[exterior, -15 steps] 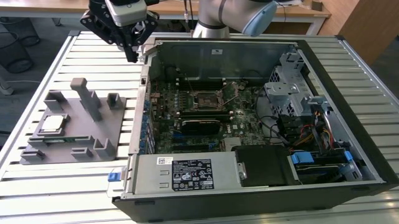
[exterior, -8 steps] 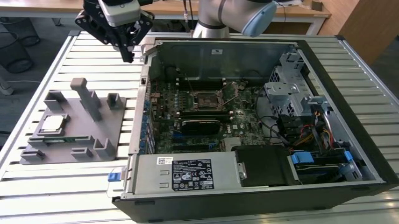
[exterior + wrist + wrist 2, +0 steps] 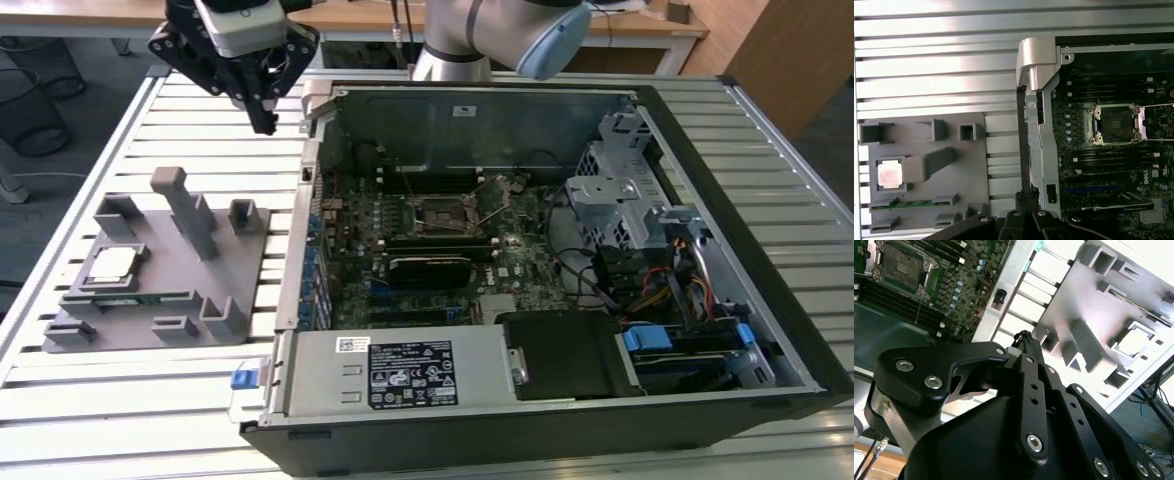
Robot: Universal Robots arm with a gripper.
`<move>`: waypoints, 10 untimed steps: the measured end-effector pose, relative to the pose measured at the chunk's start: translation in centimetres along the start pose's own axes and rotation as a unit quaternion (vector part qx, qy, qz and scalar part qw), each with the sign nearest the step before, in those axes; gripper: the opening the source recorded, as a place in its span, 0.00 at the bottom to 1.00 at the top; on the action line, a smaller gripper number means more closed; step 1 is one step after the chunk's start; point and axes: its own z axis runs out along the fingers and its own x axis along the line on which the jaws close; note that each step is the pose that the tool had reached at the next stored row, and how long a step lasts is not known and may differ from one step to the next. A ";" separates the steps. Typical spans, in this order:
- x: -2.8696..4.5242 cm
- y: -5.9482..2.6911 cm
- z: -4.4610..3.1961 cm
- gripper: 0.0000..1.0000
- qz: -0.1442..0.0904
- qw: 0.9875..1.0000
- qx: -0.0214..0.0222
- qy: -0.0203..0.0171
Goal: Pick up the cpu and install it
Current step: 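Reach for the cpu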
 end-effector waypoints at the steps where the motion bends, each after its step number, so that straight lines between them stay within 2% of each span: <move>1: 0.11 -0.01 0.00 0.11 0.000 1.000 0.000 0.000; 10: 1.03 -0.08 0.01 0.11 0.000 1.000 0.000 0.000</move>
